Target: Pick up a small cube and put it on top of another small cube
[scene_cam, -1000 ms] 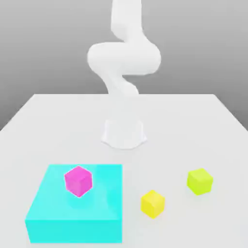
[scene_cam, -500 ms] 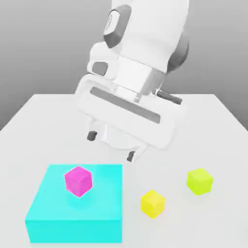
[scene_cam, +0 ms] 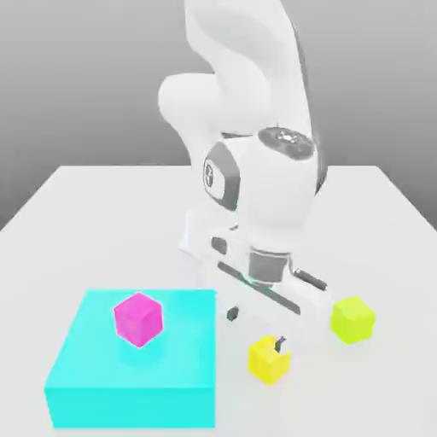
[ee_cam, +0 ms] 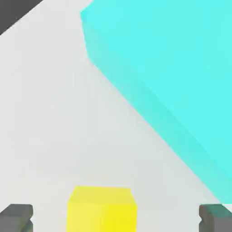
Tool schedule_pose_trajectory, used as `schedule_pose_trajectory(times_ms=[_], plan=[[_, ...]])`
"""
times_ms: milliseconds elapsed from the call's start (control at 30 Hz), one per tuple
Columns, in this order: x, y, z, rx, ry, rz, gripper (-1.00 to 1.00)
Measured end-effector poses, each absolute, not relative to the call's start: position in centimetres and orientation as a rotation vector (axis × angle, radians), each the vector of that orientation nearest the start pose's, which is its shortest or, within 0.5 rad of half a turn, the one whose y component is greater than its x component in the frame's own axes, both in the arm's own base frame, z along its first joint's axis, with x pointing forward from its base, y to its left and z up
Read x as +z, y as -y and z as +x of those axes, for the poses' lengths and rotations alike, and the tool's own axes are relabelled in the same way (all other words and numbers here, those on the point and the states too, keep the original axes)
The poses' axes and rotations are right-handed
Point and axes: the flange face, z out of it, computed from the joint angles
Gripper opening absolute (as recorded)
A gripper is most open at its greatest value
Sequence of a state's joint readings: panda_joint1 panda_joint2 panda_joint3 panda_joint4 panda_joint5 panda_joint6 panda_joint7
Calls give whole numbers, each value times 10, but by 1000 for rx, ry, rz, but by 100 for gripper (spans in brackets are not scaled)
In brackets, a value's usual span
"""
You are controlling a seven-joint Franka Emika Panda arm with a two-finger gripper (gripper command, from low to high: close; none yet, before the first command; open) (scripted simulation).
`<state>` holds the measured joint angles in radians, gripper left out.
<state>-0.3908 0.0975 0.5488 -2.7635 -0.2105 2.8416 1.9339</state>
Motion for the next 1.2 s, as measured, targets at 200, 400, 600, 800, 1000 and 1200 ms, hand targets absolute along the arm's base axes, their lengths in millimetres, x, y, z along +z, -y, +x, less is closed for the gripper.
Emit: schedule_pose_trajectory(times_ms=[200,400,600,800,1000,1200], plan=[[163,-81,380,2,-2233,-2187,0],[128,-80,376,2,-2239,-2198,-100],[128,-80,376,0,-2238,-2197,-100],[167,-81,380,0,-2232,-2185,-100],[191,-83,377,-17,-2229,-2227,-100],[193,-72,396,-140,-2352,-2295,-100]])
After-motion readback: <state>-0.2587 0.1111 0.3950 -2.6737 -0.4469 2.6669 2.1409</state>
